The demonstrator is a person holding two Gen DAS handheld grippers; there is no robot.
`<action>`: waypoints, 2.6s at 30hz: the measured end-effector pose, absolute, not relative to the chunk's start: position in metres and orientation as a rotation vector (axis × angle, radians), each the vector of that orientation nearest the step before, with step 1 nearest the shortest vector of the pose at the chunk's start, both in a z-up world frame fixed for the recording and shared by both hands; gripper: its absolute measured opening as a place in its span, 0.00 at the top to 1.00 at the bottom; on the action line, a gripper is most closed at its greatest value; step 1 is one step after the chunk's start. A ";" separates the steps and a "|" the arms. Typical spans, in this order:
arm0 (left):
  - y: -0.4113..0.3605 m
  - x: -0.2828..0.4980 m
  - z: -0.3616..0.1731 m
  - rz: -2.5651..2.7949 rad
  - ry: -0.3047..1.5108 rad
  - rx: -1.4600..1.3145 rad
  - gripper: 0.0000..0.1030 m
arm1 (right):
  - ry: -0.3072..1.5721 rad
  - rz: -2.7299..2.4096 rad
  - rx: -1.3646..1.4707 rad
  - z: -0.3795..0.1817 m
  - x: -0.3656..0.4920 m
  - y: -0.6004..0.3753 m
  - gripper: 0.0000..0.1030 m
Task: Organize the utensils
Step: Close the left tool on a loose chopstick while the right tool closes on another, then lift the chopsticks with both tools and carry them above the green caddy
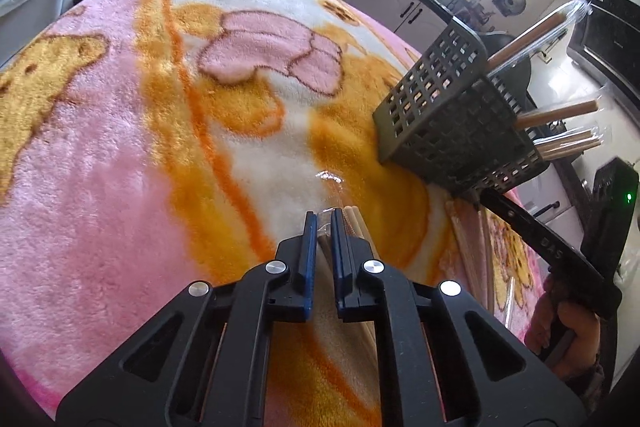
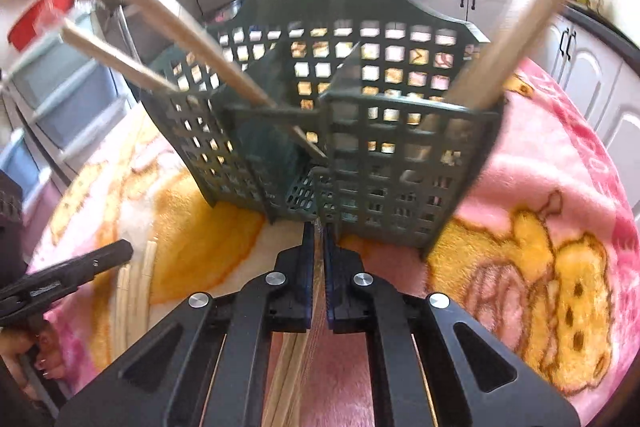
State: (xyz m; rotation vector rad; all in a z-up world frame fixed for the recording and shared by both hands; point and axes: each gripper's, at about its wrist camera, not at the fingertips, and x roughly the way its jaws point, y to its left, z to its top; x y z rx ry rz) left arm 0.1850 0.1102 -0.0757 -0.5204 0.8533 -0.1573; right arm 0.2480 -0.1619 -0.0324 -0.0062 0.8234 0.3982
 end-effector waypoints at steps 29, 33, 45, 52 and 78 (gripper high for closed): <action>0.037 0.152 0.029 -0.373 0.620 -0.391 0.97 | 0.519 0.327 0.177 0.056 0.160 -0.254 0.98; 0.026 0.151 0.035 -0.391 0.610 -0.365 0.97 | 0.495 0.312 0.187 0.061 0.155 -0.260 0.99; -0.006 0.157 0.058 -0.466 0.576 -0.305 0.97 | 0.411 0.267 0.200 0.084 0.136 -0.279 0.99; -0.024 0.162 0.069 -0.490 0.555 -0.276 0.97 | 0.383 0.265 0.196 0.092 0.131 -0.288 0.99; -0.052 0.195 0.139 -0.501 0.401 -0.213 0.97 | 0.305 0.334 0.169 0.130 0.136 -0.282 0.99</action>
